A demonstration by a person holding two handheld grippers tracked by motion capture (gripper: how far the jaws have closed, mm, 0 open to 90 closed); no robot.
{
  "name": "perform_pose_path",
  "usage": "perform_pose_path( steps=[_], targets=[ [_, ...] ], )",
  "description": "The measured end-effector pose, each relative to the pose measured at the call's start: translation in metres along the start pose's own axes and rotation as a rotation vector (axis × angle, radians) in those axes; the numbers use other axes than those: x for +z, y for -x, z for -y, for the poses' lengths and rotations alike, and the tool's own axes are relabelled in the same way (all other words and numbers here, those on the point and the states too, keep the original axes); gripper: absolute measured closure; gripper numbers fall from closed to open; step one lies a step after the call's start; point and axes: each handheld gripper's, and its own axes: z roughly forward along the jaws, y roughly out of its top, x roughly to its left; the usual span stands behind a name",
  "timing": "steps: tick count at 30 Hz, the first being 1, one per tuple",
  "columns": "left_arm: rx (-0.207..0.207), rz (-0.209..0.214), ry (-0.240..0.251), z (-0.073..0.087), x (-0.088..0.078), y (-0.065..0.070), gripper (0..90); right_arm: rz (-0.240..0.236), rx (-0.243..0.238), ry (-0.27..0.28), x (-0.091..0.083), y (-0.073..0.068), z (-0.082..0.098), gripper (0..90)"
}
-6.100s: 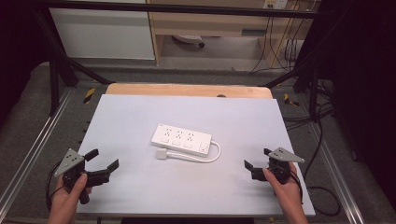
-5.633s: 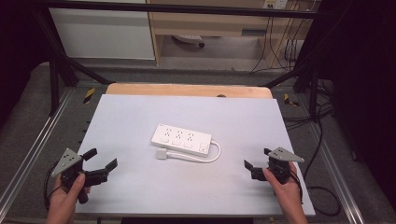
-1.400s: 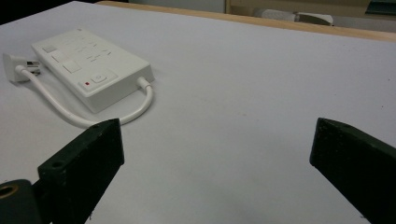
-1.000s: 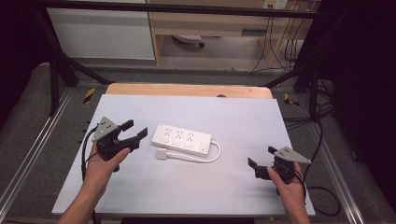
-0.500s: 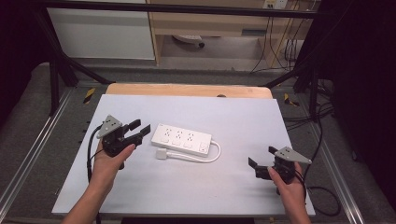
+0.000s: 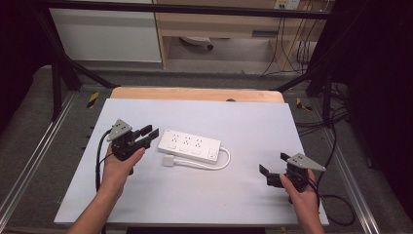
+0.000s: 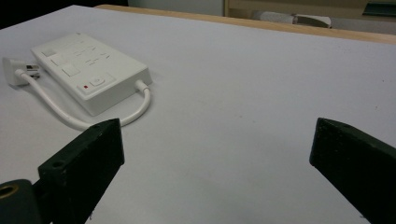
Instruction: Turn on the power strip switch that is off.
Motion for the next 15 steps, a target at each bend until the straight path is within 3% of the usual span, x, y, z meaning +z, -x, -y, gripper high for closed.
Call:
perform_pose_path(
  steps=[15],
  targets=[
    [0.010,0.016,-0.034,0.008,0.013,0.002,74.7,0.000,0.000,0.004,-0.001,0.001,0.000,3.5]
  ],
)
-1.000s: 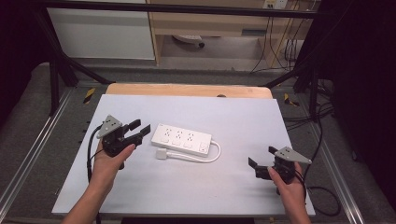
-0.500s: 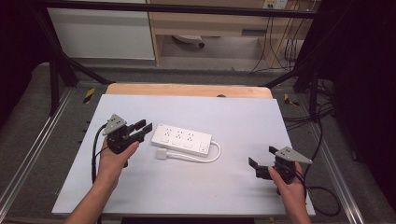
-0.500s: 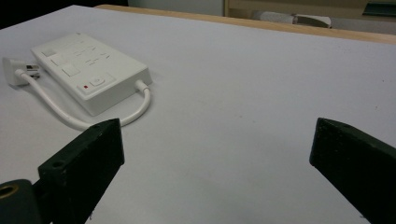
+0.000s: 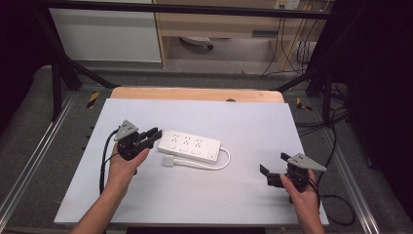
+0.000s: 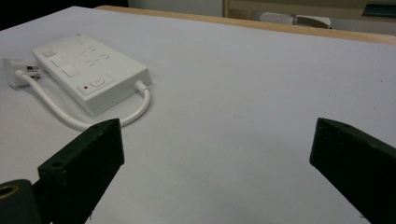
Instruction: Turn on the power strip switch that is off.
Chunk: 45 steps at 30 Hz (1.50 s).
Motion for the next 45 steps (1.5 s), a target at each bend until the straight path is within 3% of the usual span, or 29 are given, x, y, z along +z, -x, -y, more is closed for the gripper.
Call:
perform_pose_path(
  steps=[17,28,33,45],
  targets=[
    [-0.030,0.000,-0.024,0.012,0.012,0.001,84.0,0.000,0.003,-0.002,0.000,0.000,0.000,3.5],
    [-0.027,0.006,-0.047,0.016,0.018,0.000,88.6,-0.001,0.003,-0.001,0.000,0.001,0.000,3.5],
    [-0.059,0.017,-0.049,0.018,0.022,-0.001,89.9,-0.001,0.004,0.000,-0.001,0.001,0.000,3.5],
    [-0.065,0.002,-0.090,0.031,0.030,-0.003,89.9,-0.001,0.004,0.003,-0.001,0.002,0.000,3.5]
  ],
)
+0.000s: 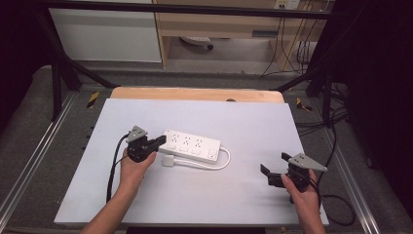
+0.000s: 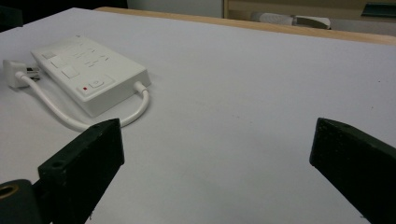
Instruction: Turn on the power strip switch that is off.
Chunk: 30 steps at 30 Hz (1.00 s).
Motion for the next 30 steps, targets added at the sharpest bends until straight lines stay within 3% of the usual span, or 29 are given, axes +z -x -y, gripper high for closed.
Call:
perform_pose_path(
  steps=[30],
  targets=[
    [0.026,0.015,-0.077,0.010,0.024,0.008,90.0,-0.002,0.001,-0.002,0.000,0.001,0.000,3.5]
  ],
)
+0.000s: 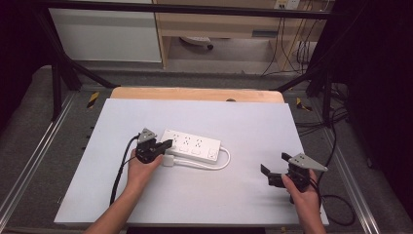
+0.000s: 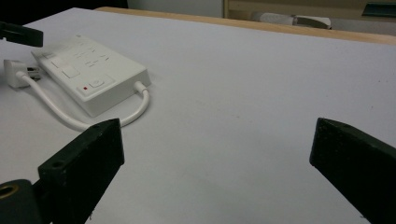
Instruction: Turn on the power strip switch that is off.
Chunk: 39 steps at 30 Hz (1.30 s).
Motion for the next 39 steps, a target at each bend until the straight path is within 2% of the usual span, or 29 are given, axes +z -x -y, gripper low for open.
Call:
perform_pose_path(
  steps=[13,39],
  targets=[
    [0.013,0.011,-0.014,0.001,0.007,0.004,90.0,-0.003,0.000,0.000,0.000,0.000,0.000,3.5],
    [0.024,0.008,-0.024,0.003,0.011,0.005,90.0,-0.004,0.000,-0.001,0.000,0.001,0.000,3.5]
  ],
)
